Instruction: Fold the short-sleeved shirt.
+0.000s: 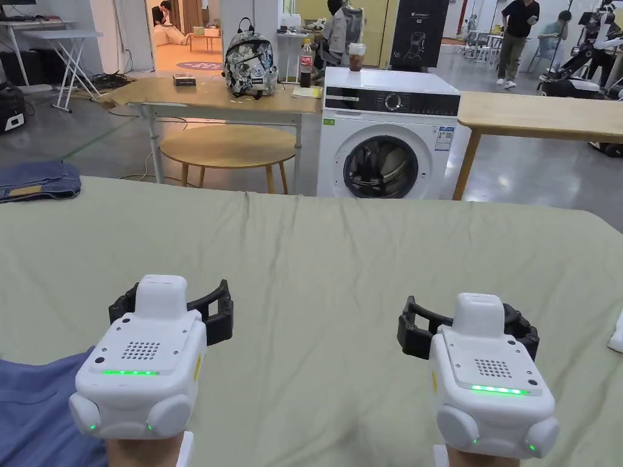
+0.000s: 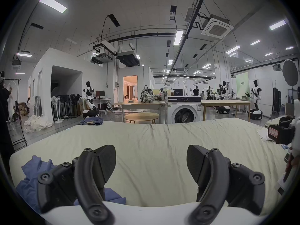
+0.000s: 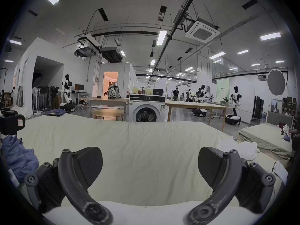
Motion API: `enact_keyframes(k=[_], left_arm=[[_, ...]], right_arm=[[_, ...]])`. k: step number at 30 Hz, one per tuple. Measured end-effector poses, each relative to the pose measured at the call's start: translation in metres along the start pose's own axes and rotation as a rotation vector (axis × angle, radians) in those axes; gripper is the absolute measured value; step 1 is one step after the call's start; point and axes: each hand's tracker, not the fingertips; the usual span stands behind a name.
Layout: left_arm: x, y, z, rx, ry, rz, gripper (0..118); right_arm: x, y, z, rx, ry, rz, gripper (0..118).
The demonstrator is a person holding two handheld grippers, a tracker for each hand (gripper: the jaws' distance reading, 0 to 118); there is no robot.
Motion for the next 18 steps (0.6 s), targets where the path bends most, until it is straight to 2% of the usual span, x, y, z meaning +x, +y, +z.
enact_keyframes(k=[2, 4, 5, 10, 13, 16, 17, 18], left_arm=[[-0.002, 0.000, -0.001, -0.005, -0.002, 0.009, 90], [-0.003, 0.000, -0.001, -0.005, 0.001, 0.015, 82], [-0.002, 0.001, 0.000, -0.004, 0.008, 0.016, 82], [-0.006, 0.003, 0.001, 0.010, 0.019, 0.026, 82], [-0.021, 0.007, 0.001, 0.025, -0.037, 0.226, 82], [-0.042, 0.010, -0.003, 0.023, -0.081, 0.497, 82], [-0.045, 0.013, -0.002, 0.019, -0.062, 0.513, 82], [-0.042, 0.016, -0.002, 0.017, -0.039, 0.463, 82]], right_arm=[[0.001, 0.000, 0.000, -0.002, -0.008, -0.008, 109], [0.004, 0.001, 0.000, -0.004, -0.010, -0.017, 89], [0.005, 0.001, -0.002, -0.011, -0.012, -0.020, 87], [0.011, 0.004, -0.002, -0.007, -0.013, -0.068, 87], [0.020, 0.009, 0.000, 0.007, 0.002, -0.202, 88], [0.029, 0.016, -0.001, -0.001, 0.010, -0.312, 98], [0.030, 0.018, -0.001, 0.003, 0.005, -0.314, 99], [0.029, 0.021, -0.001, 0.011, -0.003, -0.278, 99]])
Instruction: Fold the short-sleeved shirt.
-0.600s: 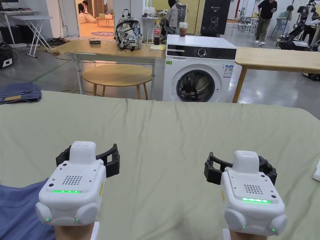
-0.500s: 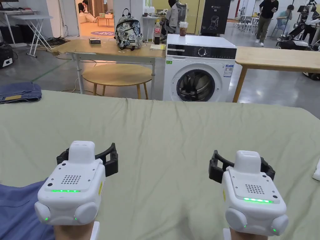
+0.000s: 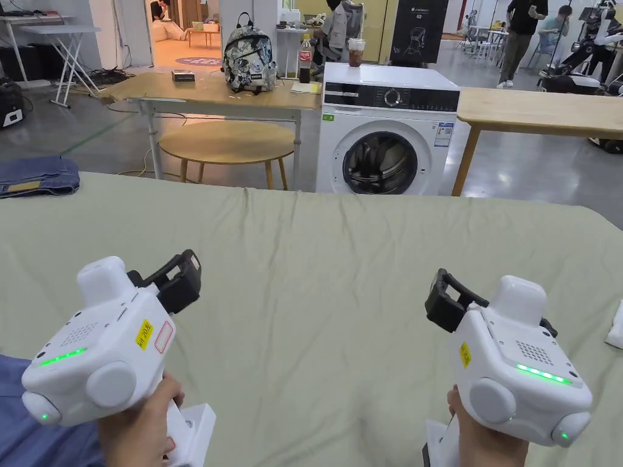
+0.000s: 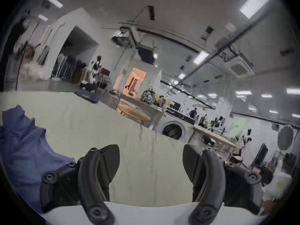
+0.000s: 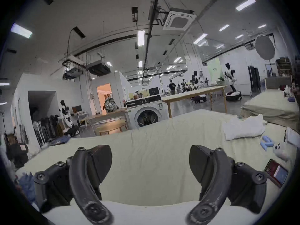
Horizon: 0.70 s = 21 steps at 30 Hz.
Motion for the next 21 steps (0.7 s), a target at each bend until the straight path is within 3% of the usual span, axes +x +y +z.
enact_keyframes(k=[2, 8, 11, 13, 15, 21], left_arm=[[0.017, 0.003, -0.001, -0.004, 0.078, -0.321, 82], [0.054, -0.037, -0.006, 0.053, 0.188, -1.438, 82], [0.056, -0.048, 0.004, 0.133, 0.175, -1.726, 82], [0.055, -0.051, 0.007, 0.149, 0.165, -1.778, 81], [0.057, -0.044, 0.010, 0.136, 0.151, -1.666, 81], [0.043, -0.005, -0.001, -0.008, 0.089, -0.813, 81]], right_arm=[[-0.012, 0.003, 0.000, 0.039, -0.010, 0.233, 99], [-0.045, -0.028, 0.000, 0.203, -0.006, 1.192, 99], [-0.045, -0.041, 0.001, 0.250, 0.019, 1.423, 99], [-0.045, -0.044, 0.003, 0.276, 0.011, 1.470, 99], [-0.047, -0.040, 0.008, 0.265, 0.006, 1.415, 99], [-0.044, -0.012, 0.014, 0.065, 0.035, 0.762, 99]])
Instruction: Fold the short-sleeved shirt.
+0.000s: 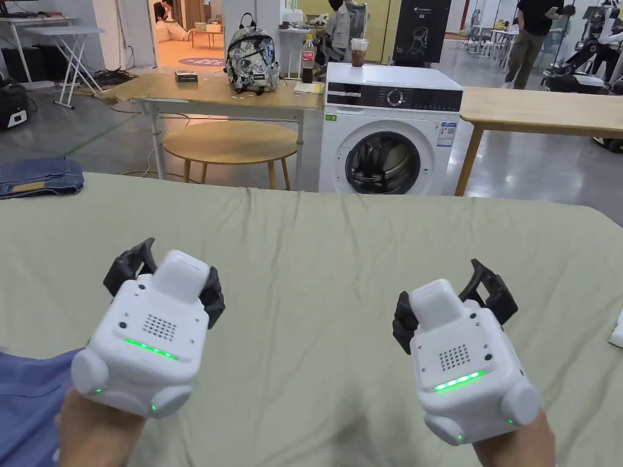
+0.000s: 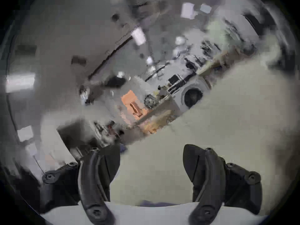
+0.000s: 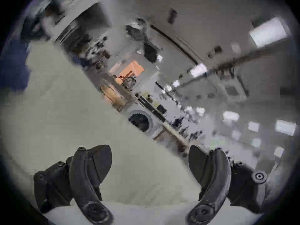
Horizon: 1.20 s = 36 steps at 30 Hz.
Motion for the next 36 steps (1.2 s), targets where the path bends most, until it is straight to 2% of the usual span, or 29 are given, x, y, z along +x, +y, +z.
enact_keyframes(k=[2, 4, 6, 9, 17, 18, 19, 20, 21, 22, 23, 24, 27, 32, 36], left_arm=[[-0.010, -0.009, -0.005, -0.008, -0.040, 0.249, 81], [-0.014, -0.014, -0.008, -0.011, -0.027, 0.379, 81], [-0.008, -0.015, -0.004, 0.004, -0.020, 0.417, 81], [-0.002, -0.015, -0.008, 0.006, -0.023, 0.389, 81], [0.011, -0.008, 0.005, 0.020, -0.014, 0.367, 81], [0.012, -0.007, 0.007, 0.023, -0.013, 0.361, 80], [0.013, -0.006, 0.008, 0.023, -0.007, 0.349, 75], [0.014, -0.006, 0.009, 0.021, 0.001, 0.332, 65], [0.016, -0.006, 0.009, 0.022, 0.007, 0.319, 45], [0.014, -0.004, 0.009, 0.017, 0.012, 0.308, 29], [0.014, -0.004, 0.009, 0.006, 0.005, 0.307, 17], [0.013, -0.004, 0.009, 0.007, -0.008, 0.306, 11], [0.011, -0.003, 0.007, -0.016, -0.005, 0.302, 0], [0.003, -0.010, 0.001, -0.091, -0.032, 0.356, 0], [-0.006, -0.019, -0.002, -0.169, -0.115, 0.397, 0]], right_arm=[[0.007, -0.005, -0.013, -0.047, 0.013, -0.204, 99], [0.012, -0.008, -0.013, -0.067, 0.025, -0.362, 99], [0.012, -0.016, -0.019, -0.084, 0.014, -0.450, 99], [0.011, -0.020, -0.018, -0.096, -0.014, -0.520, 99], [0.009, -0.022, -0.016, -0.099, -0.027, -0.509, 99], [0.009, -0.021, -0.015, -0.095, -0.027, -0.506, 94], [0.008, -0.021, -0.014, -0.086, -0.034, -0.496, 86], [0.007, -0.020, -0.014, -0.081, -0.035, -0.489, 71], [0.004, -0.017, -0.010, -0.078, -0.039, -0.478, 49], [0.003, -0.016, -0.010, -0.079, -0.043, -0.467, 29], [0.001, -0.015, -0.010, -0.080, -0.054, -0.457, 11], [0.001, -0.014, -0.010, -0.079, -0.057, -0.455, 2], [0.001, -0.013, -0.008, -0.088, -0.048, -0.475, 0], [0.001, -0.013, -0.006, -0.111, -0.046, -0.491, 0], [0.000, -0.013, -0.003, -0.117, -0.034, -0.481, 0]])
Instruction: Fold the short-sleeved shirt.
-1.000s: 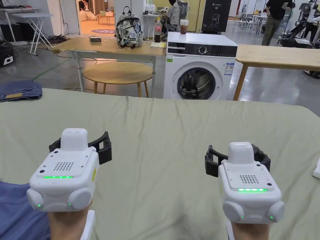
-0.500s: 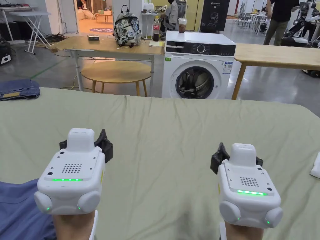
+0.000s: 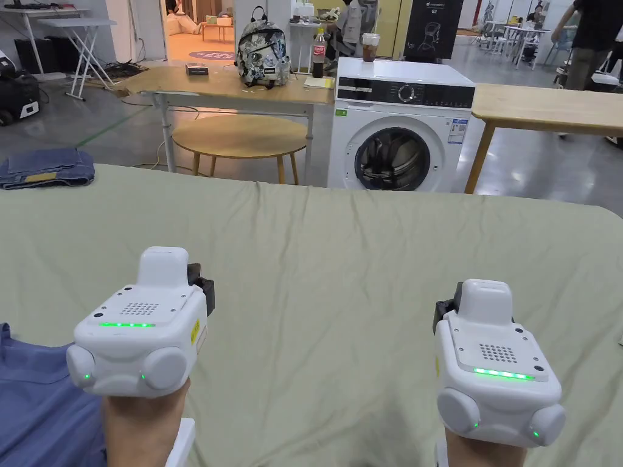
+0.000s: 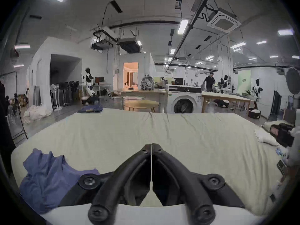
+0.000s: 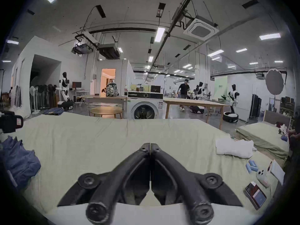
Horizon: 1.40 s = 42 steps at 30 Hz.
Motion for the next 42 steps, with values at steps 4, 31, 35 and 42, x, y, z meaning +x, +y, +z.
enact_keyframes(k=[4, 31, 35, 42], left_arm=[[-0.023, -0.001, 0.000, -0.048, -0.014, -0.016, 0], [-0.303, -0.077, 0.016, -0.789, 0.092, 0.169, 9], [-0.302, -0.086, 0.013, -0.793, 0.107, 0.247, 71], [-0.285, -0.106, -0.002, -0.833, 0.165, 0.065, 75]], right_arm=[[-0.004, 0.001, 0.002, -0.011, 0.022, 0.004, 0], [-0.077, -0.020, -0.011, -0.099, 0.235, 0.091, 0], [-0.076, -0.029, -0.016, -0.120, 0.234, 0.101, 0], [-0.076, -0.037, -0.015, -0.152, 0.234, 0.121, 0]])
